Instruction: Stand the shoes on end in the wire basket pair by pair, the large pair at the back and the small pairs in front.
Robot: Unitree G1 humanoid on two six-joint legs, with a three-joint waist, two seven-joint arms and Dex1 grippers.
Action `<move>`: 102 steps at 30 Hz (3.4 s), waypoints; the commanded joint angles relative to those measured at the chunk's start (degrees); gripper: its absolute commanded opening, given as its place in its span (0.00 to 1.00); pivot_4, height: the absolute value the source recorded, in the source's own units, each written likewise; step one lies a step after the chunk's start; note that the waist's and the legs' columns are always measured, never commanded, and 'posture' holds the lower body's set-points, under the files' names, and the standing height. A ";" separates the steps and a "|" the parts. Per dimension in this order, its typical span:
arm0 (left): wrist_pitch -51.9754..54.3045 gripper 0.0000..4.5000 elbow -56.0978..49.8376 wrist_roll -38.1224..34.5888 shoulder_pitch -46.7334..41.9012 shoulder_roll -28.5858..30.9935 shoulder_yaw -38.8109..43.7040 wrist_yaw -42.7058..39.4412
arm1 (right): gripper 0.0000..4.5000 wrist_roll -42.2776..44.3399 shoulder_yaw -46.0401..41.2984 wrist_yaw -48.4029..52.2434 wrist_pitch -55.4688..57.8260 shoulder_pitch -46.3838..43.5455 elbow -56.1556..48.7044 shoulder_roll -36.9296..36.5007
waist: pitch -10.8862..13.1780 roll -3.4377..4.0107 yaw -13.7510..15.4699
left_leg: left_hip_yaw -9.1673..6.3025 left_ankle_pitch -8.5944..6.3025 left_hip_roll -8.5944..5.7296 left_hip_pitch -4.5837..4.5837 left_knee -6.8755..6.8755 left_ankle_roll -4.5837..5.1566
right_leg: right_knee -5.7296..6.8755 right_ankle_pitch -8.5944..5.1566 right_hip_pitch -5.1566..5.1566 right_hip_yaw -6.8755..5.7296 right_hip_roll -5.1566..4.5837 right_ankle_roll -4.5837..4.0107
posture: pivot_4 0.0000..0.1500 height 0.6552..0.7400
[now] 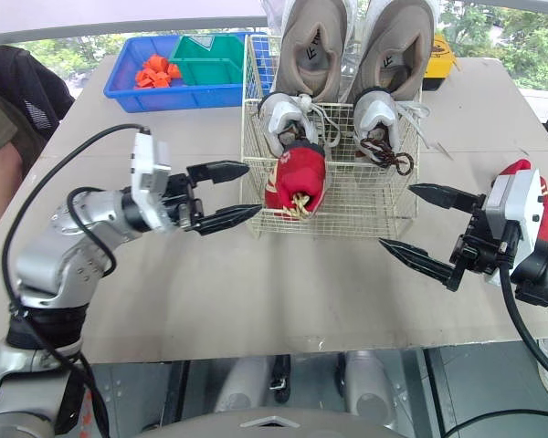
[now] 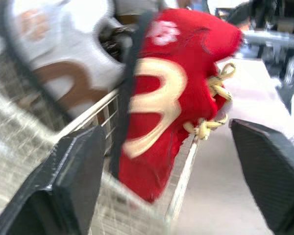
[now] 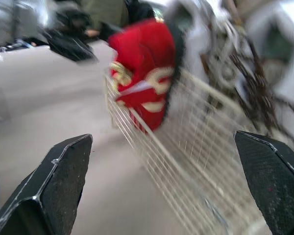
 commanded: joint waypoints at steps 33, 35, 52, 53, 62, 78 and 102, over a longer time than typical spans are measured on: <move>11.13 0.99 -22.40 -11.33 -3.08 -4.45 -7.10 11.74 | 0.95 -51.61 39.04 -1.08 -6.71 -61.14 101.30 -12.52 | 0.01 0.20 -1.40 | 0.30 0.07 -0.25 -0.09 -0.09 -0.10 | -0.45 0.19 -0.04 0.39 0.17 -0.04 | 1.00 1.00; 11.13 1.00 -22.99 -11.56 -2.50 -4.72 -7.01 12.26 | 0.81 -53.63 39.61 -1.19 -8.41 -62.90 105.05 -11.10 | 0.01 0.20 -1.39 | 0.30 0.08 -0.24 -0.09 -0.09 -0.11 | -0.45 0.19 -0.04 0.38 0.17 -0.05 | 1.00 1.00; 9.34 1.00 -23.10 -10.37 -0.05 -4.73 -7.01 11.85 | 0.01 -54.23 33.52 5.33 -8.35 -62.34 105.02 -12.43 | 0.00 0.22 -1.33 | 0.29 0.09 -0.21 -0.01 -0.06 -0.14 | -0.37 0.21 0.02 0.37 0.15 -0.05 | 1.00 1.00; 9.09 1.00 -22.85 -10.25 -0.07 -4.72 -7.02 11.50 | 0.01 -53.00 32.27 6.78 -7.08 -61.18 103.08 -13.06 | 0.00 0.22 -1.25 | 0.29 0.09 -0.20 -0.02 -0.06 -0.14 | -0.38 0.21 0.02 0.36 0.15 -0.05 | 1.00 1.00; 8.93 1.00 -20.26 -11.37 -1.68 -5.23 -6.65 9.64 | 0.01 -36.17 11.40 10.31 19.21 -36.25 60.24 -17.28 | 0.00 0.32 -1.05 | 0.27 0.09 -0.14 0.00 -0.05 -0.13 | -0.29 0.27 0.02 0.34 0.13 0.09 | 1.00 1.00; 8.97 1.00 -19.33 -14.60 1.80 -4.36 -1.59 9.92 | 0.01 4.47 -17.58 -22.91 19.07 -21.80 -12.22 27.12 | -0.01 0.39 -1.36 | 0.15 -0.04 -0.11 0.08 -0.02 0.05 | 0.03 0.07 0.01 0.30 0.10 0.21 | 1.00 1.00; 7.05 1.00 -19.12 -18.31 6.06 -2.94 5.59 8.70 | 0.01 -43.67 27.78 -31.44 -49.71 2.62 16.90 37.97 | -0.20 0.08 -1.42 | 0.22 0.11 -0.11 0.16 -0.01 -0.20 | 0.04 -0.02 0.01 0.31 0.01 0.07 | 1.00 1.00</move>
